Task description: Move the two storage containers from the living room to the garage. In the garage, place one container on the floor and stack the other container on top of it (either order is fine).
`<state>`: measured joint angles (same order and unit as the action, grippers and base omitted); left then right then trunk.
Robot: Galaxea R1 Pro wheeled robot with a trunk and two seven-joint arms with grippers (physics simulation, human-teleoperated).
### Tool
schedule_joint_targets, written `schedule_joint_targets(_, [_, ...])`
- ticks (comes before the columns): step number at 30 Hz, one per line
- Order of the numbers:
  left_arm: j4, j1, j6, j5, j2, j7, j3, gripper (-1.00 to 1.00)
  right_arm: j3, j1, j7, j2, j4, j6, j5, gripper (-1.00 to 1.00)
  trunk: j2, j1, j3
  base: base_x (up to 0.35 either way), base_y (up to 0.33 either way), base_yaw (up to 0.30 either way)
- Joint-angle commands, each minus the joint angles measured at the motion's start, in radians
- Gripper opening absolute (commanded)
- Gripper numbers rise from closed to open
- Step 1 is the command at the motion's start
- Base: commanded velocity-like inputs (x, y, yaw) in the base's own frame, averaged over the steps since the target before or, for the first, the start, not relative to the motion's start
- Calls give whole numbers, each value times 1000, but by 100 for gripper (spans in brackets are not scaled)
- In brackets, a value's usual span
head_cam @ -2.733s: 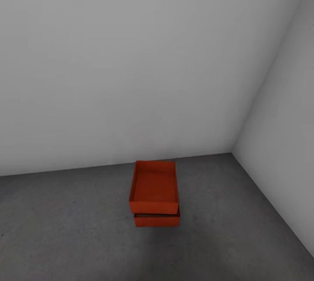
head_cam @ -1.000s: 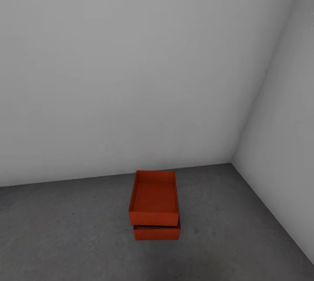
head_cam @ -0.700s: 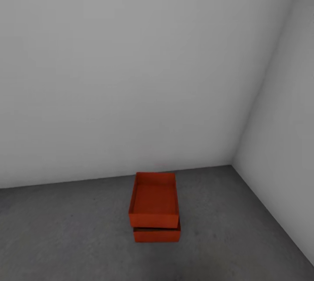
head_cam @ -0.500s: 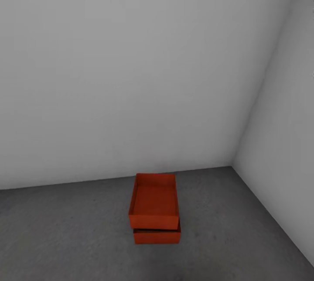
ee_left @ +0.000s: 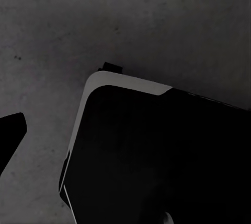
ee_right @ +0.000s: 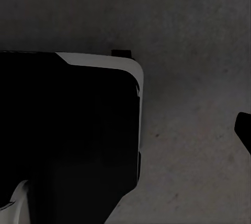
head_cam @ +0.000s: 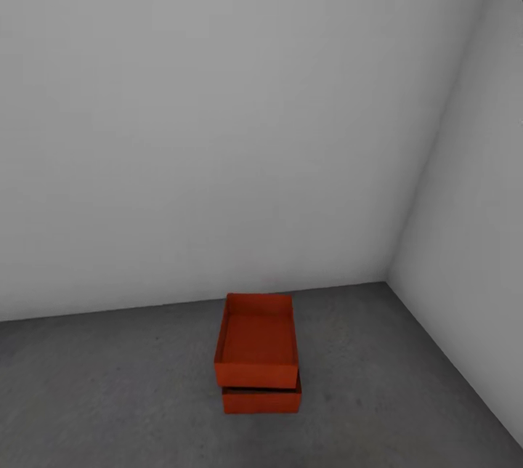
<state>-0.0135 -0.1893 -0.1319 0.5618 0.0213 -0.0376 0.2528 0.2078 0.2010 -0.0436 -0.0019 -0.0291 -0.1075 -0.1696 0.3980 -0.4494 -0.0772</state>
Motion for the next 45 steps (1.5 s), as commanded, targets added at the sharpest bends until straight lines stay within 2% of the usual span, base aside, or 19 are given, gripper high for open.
schedule_joint_targets(1, [1,-1,-3,10,0,-4,9,100,9,1,-1,0,-3,-6,-10,100,2,-1,-1,0,0,0])
schedule_joint_targets(45, [1,-1,-3,10,0,-4,9,100,10,1,-1,5,-3,-6,-2,100,2,-1,69,0,0,0])
